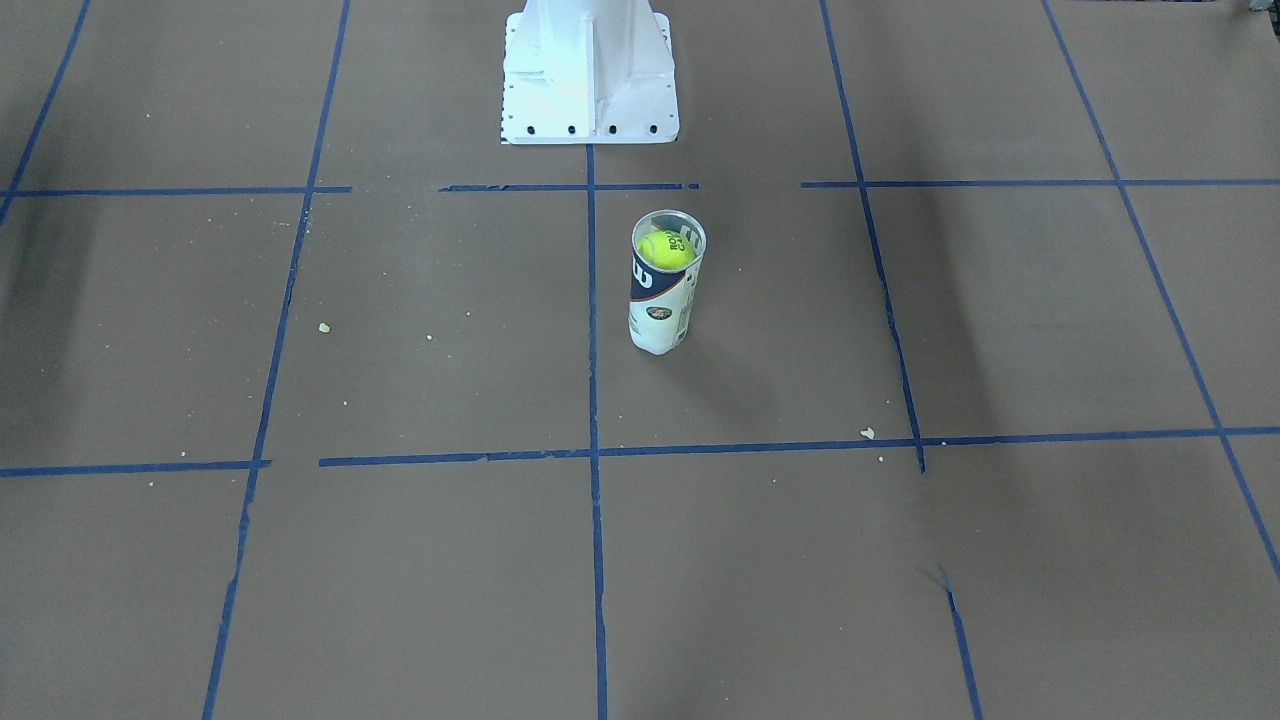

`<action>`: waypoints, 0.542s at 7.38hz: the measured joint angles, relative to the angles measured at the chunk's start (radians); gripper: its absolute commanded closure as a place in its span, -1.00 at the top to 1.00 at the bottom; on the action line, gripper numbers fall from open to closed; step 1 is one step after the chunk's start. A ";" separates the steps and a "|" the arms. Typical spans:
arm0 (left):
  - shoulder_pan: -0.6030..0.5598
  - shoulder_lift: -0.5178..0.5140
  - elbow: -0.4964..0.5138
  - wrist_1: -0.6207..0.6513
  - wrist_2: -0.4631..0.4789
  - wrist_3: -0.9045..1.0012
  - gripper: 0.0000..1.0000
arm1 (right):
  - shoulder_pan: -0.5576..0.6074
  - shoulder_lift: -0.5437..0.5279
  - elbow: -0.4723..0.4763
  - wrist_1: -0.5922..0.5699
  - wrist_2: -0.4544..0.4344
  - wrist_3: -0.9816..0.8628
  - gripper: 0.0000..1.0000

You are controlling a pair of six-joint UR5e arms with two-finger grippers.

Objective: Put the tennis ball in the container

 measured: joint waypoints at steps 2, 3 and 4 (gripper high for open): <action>0.018 0.001 -0.002 0.051 -0.006 0.002 1.00 | 0.000 0.000 0.000 0.000 0.000 0.000 1.00; 0.033 0.002 -0.005 0.096 -0.011 0.006 1.00 | 0.000 0.000 0.000 0.000 0.000 0.000 1.00; 0.047 0.002 -0.006 0.133 -0.023 0.010 1.00 | 0.000 0.000 0.000 0.000 0.000 0.000 1.00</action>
